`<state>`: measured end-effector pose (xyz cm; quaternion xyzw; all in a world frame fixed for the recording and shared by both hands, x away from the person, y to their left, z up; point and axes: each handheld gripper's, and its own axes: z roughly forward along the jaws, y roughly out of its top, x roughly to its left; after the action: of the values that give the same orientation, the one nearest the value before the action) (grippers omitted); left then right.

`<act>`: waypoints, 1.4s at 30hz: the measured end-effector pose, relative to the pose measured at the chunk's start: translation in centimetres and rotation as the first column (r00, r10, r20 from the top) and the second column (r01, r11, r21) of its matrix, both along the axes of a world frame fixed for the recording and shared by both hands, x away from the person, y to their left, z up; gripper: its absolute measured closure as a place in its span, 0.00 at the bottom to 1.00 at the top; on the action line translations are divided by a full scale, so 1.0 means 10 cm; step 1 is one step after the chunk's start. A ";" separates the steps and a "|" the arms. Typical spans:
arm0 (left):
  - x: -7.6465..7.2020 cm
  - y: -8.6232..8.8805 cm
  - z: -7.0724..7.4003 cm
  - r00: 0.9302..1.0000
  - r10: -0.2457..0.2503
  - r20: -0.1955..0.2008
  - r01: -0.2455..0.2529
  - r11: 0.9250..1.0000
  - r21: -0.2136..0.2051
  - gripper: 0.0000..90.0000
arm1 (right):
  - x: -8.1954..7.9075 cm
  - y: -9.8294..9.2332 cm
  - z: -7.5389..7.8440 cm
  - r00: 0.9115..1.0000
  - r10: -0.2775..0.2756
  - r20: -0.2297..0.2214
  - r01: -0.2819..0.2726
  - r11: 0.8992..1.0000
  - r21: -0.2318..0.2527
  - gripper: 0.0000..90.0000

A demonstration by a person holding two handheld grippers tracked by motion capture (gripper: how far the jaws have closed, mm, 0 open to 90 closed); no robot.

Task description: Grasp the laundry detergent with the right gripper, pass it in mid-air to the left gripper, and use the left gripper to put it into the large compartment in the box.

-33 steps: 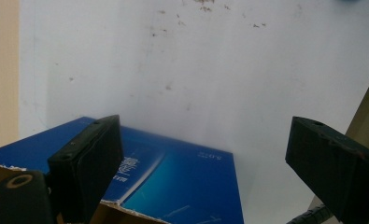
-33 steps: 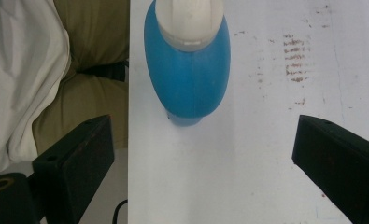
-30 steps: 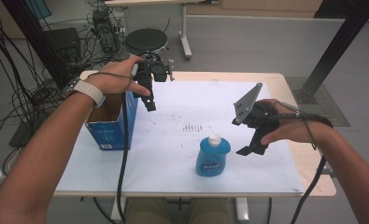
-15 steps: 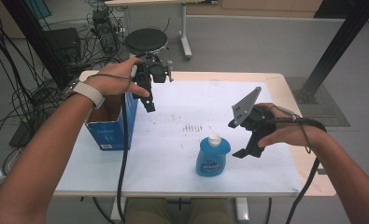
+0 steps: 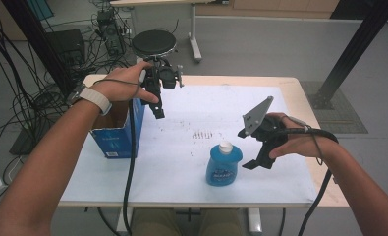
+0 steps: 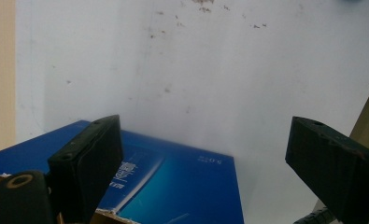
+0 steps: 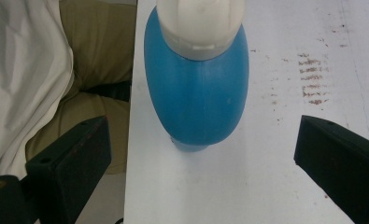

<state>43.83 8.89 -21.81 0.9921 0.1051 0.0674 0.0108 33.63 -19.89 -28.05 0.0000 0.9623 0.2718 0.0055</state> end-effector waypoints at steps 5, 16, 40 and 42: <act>0.00 0.00 0.00 1.000 0.000 0.000 0.000 1.000 0.003 0.13 | 0.00 0.00 -0.03 1.000 0.000 0.005 0.000 1.000 0.007 0.04; -0.01 0.00 -0.02 1.000 -0.001 0.000 0.001 1.000 0.001 0.13 | 0.00 0.01 -0.13 1.000 0.005 -0.004 -0.005 1.000 0.028 0.04; 0.00 0.00 -0.07 1.000 0.006 -0.005 -0.006 1.000 -0.003 0.13 | 0.02 0.04 -0.31 1.000 0.023 -0.003 -0.023 0.997 0.069 0.04; 0.00 0.00 -0.08 1.000 0.007 -0.006 -0.007 1.000 -0.005 0.13 | 0.02 0.04 -0.32 1.000 0.027 -0.003 -0.027 0.997 0.072 0.04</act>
<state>43.82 8.90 -22.57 0.9919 0.1088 0.0645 0.0129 33.81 -19.48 -31.27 -0.0123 0.9518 0.3064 -0.0001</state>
